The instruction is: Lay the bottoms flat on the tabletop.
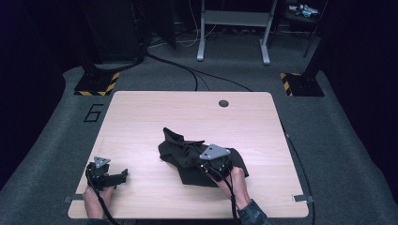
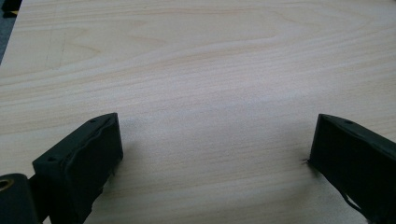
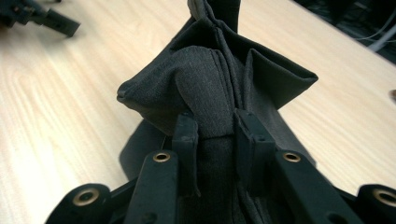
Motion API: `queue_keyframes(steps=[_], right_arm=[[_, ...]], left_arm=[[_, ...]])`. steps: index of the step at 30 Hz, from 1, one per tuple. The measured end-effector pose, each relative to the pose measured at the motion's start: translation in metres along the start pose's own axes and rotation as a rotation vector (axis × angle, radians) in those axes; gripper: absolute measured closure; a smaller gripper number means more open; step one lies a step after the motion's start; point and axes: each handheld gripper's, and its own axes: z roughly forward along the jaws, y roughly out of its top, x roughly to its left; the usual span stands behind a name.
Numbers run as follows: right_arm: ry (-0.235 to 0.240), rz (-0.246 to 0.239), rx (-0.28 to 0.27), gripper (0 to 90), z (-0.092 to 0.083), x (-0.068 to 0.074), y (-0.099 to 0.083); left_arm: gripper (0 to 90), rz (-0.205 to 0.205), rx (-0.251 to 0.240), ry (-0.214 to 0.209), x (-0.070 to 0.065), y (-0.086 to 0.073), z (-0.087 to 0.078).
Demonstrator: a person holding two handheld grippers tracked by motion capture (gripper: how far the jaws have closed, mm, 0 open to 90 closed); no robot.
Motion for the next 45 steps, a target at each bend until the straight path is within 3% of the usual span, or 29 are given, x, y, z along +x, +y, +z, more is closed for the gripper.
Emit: queue_keyframes(steps=[13, 21, 40, 43, 45], right_arm=[[-0.103, 0.075, -0.083, 71.1, -0.038, -0.031, -0.012], [-0.178, 0.165, -0.134, 70.6, -0.060, -0.049, -0.031], [-0.411, 0.357, -0.150, 66.9, -0.107, -0.082, -0.096], [-0.454, 0.410, -0.160, 63.9, -0.116, -0.085, -0.107], [-0.492, 0.444, -0.157, 54.7, -0.123, -0.086, -0.115]], left_arm=[[2.2, 0.000, 0.000, 0.000, 0.000, 0.000, 0.000], [2.2, -0.004, 0.002, -0.002, -0.001, 0.000, 0.000], [2.2, -0.002, 0.001, -0.001, 0.000, 0.000, 0.000], [2.2, 0.000, -0.001, 0.001, 0.000, 0.000, 0.000], [2.2, -0.001, 0.000, 0.001, -0.001, 0.000, 0.000]])
